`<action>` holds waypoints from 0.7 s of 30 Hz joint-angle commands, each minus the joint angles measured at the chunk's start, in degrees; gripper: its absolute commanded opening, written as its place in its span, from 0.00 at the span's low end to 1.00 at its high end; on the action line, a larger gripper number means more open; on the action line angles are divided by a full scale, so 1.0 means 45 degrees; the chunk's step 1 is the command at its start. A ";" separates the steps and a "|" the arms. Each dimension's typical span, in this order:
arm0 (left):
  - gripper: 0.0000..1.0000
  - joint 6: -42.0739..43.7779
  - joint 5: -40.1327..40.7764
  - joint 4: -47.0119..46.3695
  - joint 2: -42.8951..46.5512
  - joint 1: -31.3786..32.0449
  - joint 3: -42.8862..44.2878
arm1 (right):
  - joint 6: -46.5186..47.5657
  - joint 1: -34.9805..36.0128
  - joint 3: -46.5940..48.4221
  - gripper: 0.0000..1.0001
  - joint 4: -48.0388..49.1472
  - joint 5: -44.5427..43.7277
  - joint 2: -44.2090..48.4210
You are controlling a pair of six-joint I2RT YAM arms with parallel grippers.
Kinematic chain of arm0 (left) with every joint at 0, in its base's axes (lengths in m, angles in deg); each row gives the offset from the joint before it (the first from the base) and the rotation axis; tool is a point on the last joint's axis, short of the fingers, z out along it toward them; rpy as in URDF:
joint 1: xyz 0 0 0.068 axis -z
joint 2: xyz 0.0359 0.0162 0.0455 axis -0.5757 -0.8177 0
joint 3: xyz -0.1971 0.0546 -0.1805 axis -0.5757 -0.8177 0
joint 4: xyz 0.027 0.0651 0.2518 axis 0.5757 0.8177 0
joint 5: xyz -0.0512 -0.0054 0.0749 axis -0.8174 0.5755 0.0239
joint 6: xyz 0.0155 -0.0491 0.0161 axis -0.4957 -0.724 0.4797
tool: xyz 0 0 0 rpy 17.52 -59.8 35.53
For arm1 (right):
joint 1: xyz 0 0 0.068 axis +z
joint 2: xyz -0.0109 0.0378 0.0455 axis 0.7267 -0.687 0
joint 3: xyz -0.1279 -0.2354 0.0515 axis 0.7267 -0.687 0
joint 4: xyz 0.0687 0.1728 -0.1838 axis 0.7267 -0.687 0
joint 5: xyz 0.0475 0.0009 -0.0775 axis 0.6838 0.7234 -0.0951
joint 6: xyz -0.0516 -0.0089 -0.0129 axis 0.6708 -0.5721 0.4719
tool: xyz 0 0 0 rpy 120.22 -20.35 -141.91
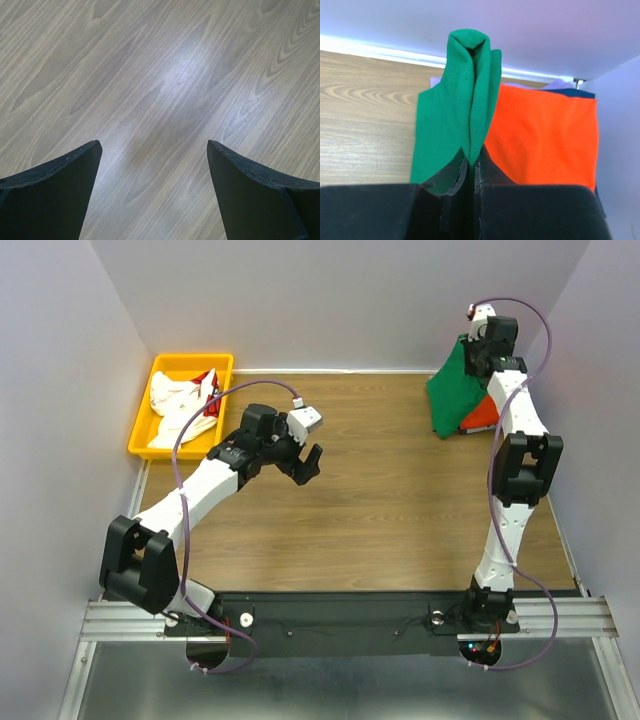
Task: Fold and stack the t-shirts
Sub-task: Neatly place the folded tshirt to the corner
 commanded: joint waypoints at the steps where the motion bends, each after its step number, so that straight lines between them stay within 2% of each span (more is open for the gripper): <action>1: 0.98 -0.0158 -0.0096 -0.0553 0.0288 -0.0049 -0.0213 | 0.0373 -0.0247 0.1181 0.01 0.0639 -0.0095 0.1507; 21: 0.98 -0.0178 -0.0135 -0.0631 0.0034 -0.0068 -0.0174 | 0.0764 -0.0716 0.1651 0.01 0.0444 0.0374 0.1703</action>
